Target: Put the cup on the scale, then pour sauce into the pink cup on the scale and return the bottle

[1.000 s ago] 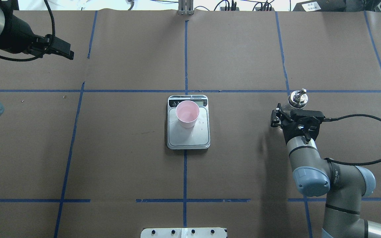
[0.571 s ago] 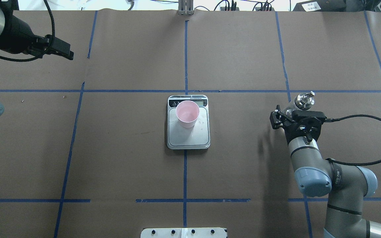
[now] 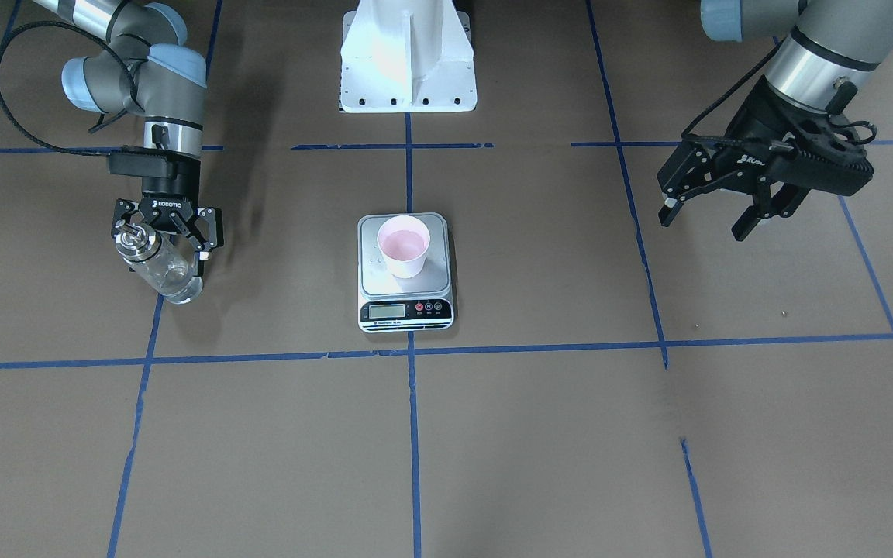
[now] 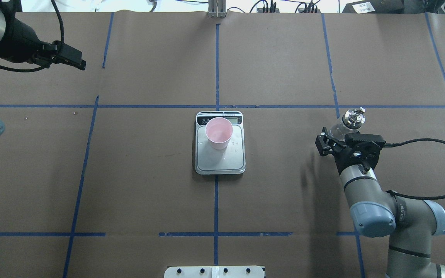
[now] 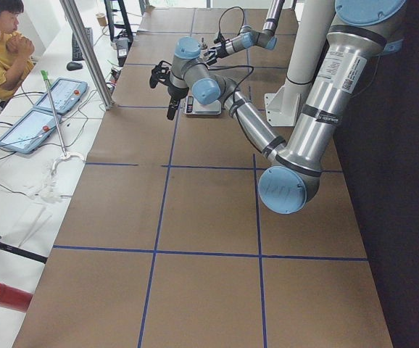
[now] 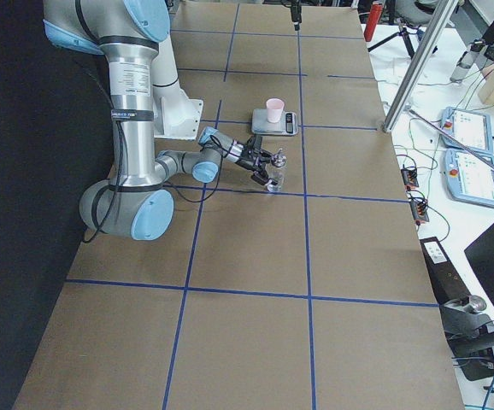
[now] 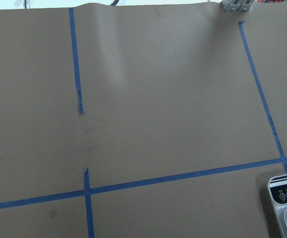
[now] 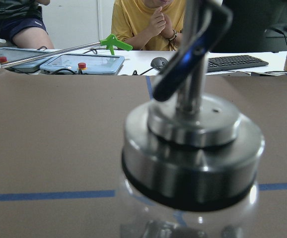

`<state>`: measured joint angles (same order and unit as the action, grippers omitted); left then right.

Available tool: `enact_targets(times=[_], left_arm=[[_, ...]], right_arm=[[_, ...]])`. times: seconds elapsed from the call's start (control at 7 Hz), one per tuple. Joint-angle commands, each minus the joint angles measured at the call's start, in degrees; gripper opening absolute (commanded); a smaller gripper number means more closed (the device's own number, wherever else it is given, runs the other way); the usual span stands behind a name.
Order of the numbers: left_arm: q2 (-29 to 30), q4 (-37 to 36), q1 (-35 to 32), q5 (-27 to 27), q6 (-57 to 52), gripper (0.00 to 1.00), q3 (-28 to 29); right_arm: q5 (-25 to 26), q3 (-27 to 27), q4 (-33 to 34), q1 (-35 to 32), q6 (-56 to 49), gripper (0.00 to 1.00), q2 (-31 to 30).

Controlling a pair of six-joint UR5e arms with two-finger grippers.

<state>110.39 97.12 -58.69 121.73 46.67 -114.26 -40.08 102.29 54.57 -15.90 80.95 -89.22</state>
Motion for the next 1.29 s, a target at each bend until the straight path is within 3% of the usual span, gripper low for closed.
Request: enact_targets(times=[0.0, 0.43, 0.86, 1.14], left_arm=[[-0.09, 0.0, -0.02, 0.0, 0.0, 1.0, 0.0], [-0.09, 0.0, -0.11, 0.0, 0.0, 1.0, -0.09], [-0.09, 0.0, -0.19, 0.0, 0.0, 1.0, -0.17], [-0.26, 0.0, -0.28, 0.0, 0.0, 1.0, -0.17]], right_arm=[[0.44, 5.87, -0.34, 3.49, 0.18, 1.0, -6.11], [-1.22, 9.13, -0.42, 6.49, 0.71, 1.0, -11.04], [-8.76, 12.41, -3.21, 6.06, -0.17, 1.0, -18.96], [-20.52, 11.1, -11.91, -0.75, -8.73, 1.0, -22.05]])
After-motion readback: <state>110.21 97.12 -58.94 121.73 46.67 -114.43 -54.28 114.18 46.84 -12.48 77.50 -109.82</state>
